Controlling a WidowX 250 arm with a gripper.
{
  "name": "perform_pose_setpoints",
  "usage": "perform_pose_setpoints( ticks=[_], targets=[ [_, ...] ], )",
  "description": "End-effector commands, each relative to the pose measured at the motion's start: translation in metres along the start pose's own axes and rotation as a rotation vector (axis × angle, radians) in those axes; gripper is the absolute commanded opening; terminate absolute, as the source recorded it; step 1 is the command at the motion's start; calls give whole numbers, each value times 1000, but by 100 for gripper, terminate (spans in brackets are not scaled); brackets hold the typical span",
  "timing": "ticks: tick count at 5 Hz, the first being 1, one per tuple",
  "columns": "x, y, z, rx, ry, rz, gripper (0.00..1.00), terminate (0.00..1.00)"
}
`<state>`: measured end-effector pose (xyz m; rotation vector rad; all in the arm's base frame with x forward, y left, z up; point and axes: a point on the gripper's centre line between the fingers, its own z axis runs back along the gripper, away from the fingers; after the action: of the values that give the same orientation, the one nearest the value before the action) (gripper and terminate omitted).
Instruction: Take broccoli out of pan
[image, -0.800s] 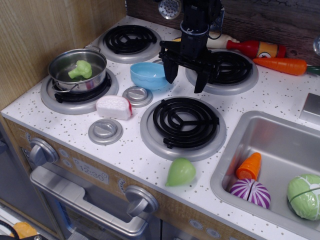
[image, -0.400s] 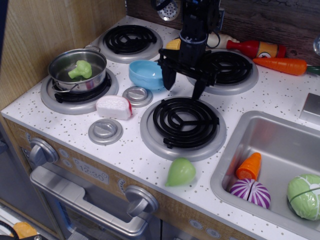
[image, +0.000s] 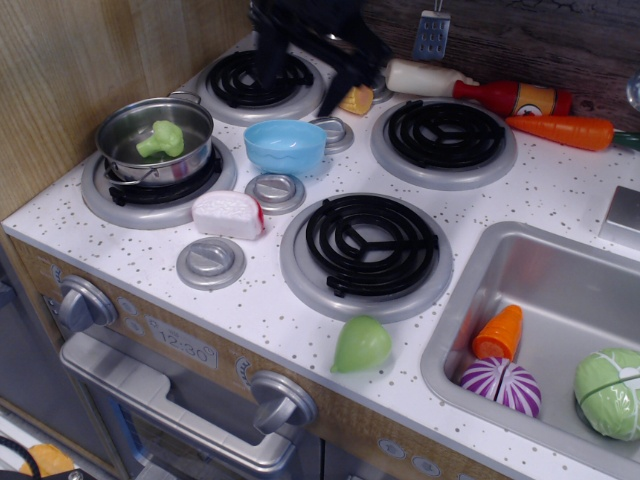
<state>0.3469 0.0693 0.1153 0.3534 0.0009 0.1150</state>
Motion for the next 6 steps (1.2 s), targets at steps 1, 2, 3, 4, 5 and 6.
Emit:
perform_pose_setpoints(
  ticks=[1,2,3,4,5,6],
  targets=[
    [-6,75,2,54,-125,25,100,0],
    [-1,98,-23,40,-135,-2,100,0],
    [1,104,-52,-23,-153,-1,100,0],
    [-2,102,-80,-56,-186,-1,100,0],
    [-2,102,-98,-75,-156,-57,100,0],
    [0,101,-113,-99,-168,-78,100,0]
  ],
)
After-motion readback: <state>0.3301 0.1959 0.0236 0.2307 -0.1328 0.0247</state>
